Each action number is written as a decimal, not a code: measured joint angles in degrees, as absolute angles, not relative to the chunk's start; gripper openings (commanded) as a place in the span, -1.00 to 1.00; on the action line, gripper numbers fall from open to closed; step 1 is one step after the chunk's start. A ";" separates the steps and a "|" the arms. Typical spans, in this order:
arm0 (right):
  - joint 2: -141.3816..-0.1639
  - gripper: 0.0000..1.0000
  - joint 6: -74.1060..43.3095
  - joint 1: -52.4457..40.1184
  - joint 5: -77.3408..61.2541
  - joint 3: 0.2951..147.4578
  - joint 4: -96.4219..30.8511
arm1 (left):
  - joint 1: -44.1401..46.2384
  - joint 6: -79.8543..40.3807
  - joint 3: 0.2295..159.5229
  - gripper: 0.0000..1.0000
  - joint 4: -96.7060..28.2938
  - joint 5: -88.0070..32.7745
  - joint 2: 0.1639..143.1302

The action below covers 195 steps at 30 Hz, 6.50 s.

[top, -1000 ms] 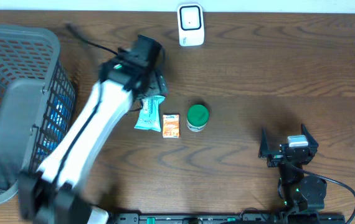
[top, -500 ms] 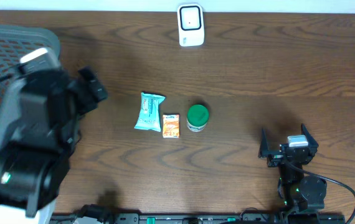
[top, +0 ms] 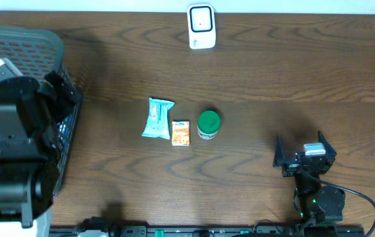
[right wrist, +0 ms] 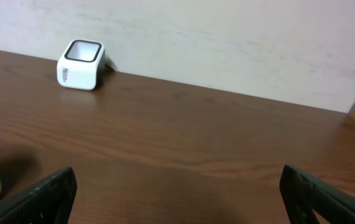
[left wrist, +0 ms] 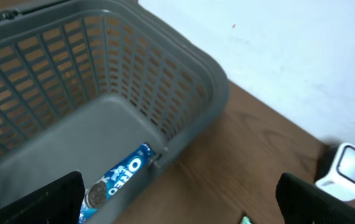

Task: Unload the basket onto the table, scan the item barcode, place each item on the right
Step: 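Reach into the basket and grasp the blue Oreo packet, left gripper, then carry the Oreo packet toward the scanner and lower it right of the bottle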

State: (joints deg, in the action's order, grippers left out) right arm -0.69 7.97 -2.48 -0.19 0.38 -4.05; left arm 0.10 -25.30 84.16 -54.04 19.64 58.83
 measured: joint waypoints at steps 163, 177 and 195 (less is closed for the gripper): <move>-0.69 0.99 7.94 -2.48 -0.19 0.38 -4.05 | 42.87 -36.42 93.03 -0.85 -20.62 -30.02 118.93; -0.69 0.99 7.94 -2.48 -0.19 0.38 -4.05 | 44.29 -36.42 89.10 -0.85 -20.99 -21.06 118.93; -0.69 0.99 7.97 -2.48 -0.19 0.38 -4.08 | 44.82 -39.20 88.97 0.16 -19.03 -17.65 123.50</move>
